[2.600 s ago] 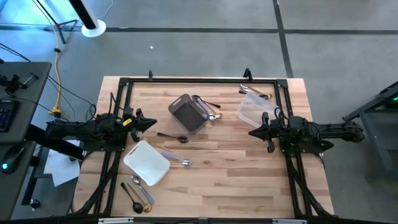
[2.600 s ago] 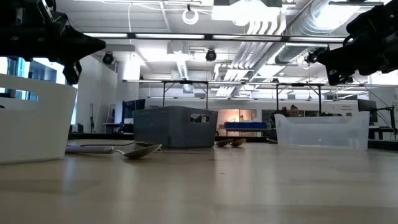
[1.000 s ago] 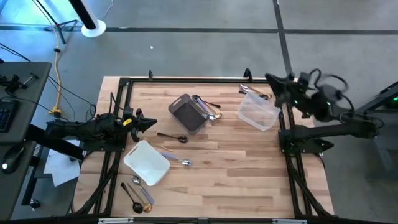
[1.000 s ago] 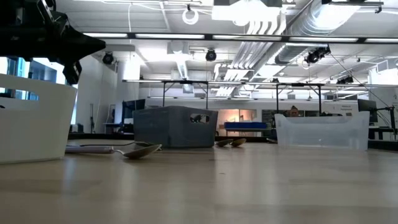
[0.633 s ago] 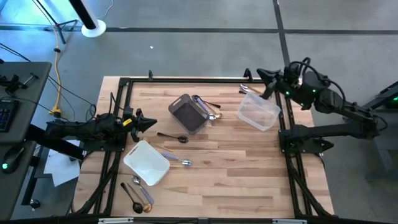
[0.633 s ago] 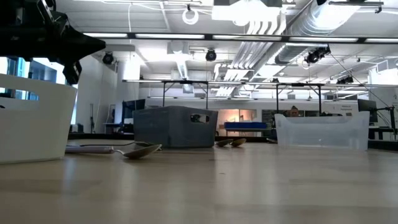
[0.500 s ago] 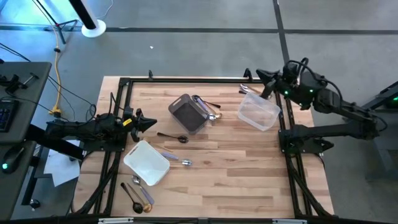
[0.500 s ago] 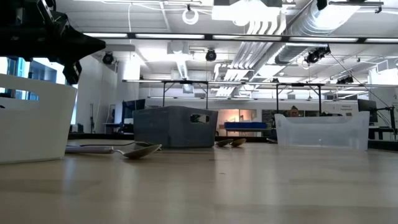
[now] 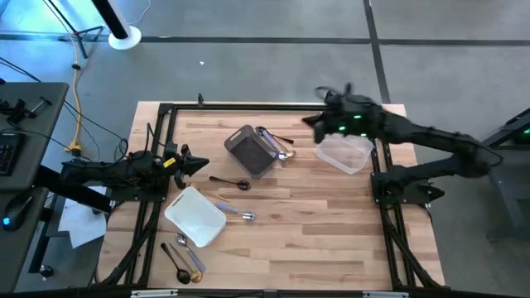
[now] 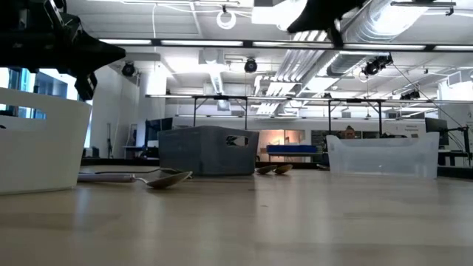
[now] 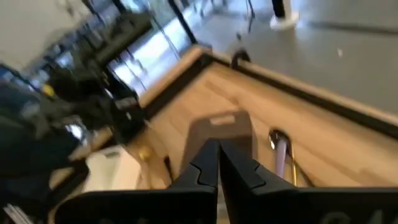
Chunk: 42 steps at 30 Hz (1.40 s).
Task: Sort silverware by color (type)
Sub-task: Put the top left gold spoon into the white bin
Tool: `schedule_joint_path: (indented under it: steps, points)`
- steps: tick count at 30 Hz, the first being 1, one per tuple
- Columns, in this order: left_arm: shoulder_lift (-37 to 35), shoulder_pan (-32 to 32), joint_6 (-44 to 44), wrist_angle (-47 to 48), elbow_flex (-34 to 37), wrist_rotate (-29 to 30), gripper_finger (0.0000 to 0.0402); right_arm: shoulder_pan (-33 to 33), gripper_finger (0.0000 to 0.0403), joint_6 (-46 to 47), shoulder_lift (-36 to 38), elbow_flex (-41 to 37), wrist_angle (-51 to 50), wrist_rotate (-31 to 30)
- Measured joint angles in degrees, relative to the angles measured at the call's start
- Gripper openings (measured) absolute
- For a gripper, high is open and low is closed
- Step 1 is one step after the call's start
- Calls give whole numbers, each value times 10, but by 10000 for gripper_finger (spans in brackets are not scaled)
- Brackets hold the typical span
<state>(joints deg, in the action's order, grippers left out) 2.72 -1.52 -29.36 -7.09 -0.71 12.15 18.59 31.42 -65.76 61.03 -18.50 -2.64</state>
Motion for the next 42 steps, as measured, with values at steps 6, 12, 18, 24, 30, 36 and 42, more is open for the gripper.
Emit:
schedule_joint_path:
  steps: [6,12,18,24,30,36,42]
  points:
    - [0,0,0,0,0,0,1,45,7,21,-116,4,-8,100]
    - [0,0,0,0,0,0,1,70,73,13,-231,4,-21,117]
    - [0,0,0,0,0,0,1,86,149,18,-326,4,2,135]
    - [0,0,0,0,0,0,1,88,161,36,-375,4,19,137]
    - [0,0,0,0,0,0,1,88,161,43,-381,11,28,121]
    - [0,0,0,0,0,0,1,88,161,23,-381,77,-27,77]
    - [0,0,0,0,0,0,1,92,161,13,-381,105,-68,73]
